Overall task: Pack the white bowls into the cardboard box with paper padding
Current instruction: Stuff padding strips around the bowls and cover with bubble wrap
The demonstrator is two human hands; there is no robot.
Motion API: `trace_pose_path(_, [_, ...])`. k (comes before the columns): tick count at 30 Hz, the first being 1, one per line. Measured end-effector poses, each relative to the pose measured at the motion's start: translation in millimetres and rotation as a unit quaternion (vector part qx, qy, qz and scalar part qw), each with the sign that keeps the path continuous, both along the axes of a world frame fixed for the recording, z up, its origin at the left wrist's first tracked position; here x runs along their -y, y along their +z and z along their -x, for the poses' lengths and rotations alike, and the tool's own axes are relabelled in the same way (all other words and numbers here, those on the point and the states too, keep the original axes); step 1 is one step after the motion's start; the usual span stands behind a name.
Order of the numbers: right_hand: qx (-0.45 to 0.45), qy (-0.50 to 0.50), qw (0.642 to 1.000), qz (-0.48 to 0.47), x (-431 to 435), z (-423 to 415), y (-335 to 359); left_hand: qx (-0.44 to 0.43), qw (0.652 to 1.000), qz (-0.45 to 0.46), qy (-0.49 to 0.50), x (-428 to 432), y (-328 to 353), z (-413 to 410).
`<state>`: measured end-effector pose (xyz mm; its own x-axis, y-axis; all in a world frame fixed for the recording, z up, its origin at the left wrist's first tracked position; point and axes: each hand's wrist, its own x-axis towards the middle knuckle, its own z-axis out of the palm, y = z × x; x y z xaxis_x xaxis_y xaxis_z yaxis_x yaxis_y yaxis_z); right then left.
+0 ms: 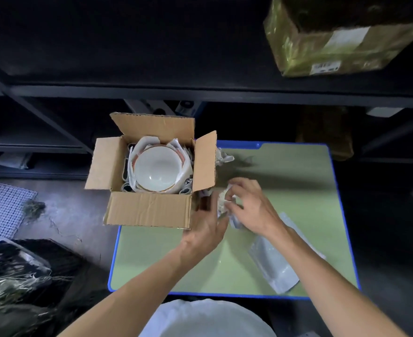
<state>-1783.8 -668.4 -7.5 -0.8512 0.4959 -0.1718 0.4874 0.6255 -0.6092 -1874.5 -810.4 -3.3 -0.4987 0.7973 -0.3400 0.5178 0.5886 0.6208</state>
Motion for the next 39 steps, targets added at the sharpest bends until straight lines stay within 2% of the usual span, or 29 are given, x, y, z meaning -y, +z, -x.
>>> trace_pose_path(4, [-0.006, -0.012, 0.997, 0.074, 10, -25, 18, 0.015, 0.997, -0.069, -0.013, -1, 15, -3])
trace_pose_path(11, [-0.034, -0.095, 0.979, 0.179, 16, -43, 60, 0.046, 0.989, -0.138, -0.014, 15, 41, -20])
trace_pose_path(17, [-0.091, -0.068, 0.968, 0.223, 25, -39, 92, 0.020, 0.984, -0.177, -0.007, 31, 76, -21])
trace_pose_path(23, [-0.145, 0.012, 0.954, 0.262, 34, -21, 128, -0.002, 0.982, -0.184, 0.050, 51, 105, -2])
trace_pose_path(28, [-0.151, 0.040, 0.967, 0.203, 49, 18, 138, -0.041, 0.977, -0.204, 0.049, 69, 120, 26])
trace_pose_path(35, [-0.163, 0.014, 0.969, 0.187, 75, 83, 135, 0.003, 0.975, -0.198, 0.100, 91, 128, 65])
trace_pose_path(39, [-0.130, 0.008, 0.973, 0.193, 85, 116, 125, -0.092, 0.983, -0.141, 0.079, 99, 128, 100])
